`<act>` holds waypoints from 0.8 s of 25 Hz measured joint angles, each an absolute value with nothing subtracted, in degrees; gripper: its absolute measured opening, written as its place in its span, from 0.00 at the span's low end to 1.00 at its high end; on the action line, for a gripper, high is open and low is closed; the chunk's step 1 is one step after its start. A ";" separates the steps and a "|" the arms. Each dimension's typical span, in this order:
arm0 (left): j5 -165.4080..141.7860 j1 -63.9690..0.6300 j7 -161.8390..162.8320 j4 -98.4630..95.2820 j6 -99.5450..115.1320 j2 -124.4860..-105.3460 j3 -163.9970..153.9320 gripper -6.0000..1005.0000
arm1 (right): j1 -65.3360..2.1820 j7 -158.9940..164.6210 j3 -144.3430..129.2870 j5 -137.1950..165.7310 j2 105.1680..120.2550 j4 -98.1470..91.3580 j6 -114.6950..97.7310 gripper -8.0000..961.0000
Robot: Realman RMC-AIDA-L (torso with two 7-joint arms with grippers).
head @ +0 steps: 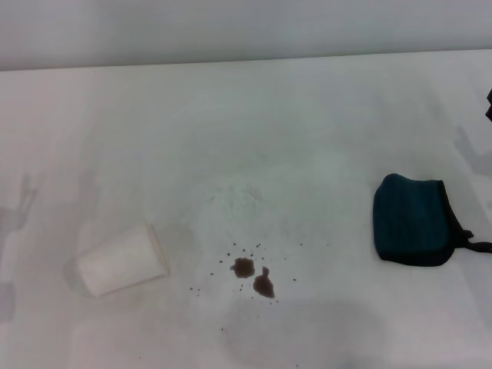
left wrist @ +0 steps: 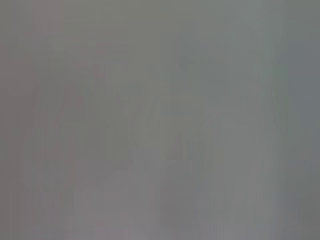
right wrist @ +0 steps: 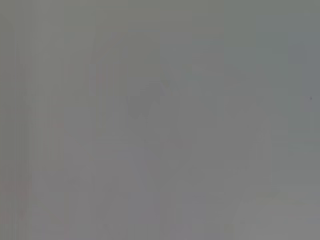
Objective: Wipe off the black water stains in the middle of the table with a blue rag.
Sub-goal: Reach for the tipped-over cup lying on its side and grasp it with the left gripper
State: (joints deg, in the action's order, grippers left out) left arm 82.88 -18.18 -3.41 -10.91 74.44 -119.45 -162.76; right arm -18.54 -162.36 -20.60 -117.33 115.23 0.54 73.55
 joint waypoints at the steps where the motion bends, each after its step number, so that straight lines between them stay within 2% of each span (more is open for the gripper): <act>1: 82.88 -18.17 -3.05 -10.91 74.35 -119.44 -162.75 0.87 | -18.52 -162.36 -20.59 -117.33 115.22 0.60 73.72 0.91; 20: 82.15 -19.02 2.19 -9.32 74.24 -119.00 -162.75 0.87 | -18.99 -161.30 -19.77 -117.78 115.31 2.19 76.16 0.91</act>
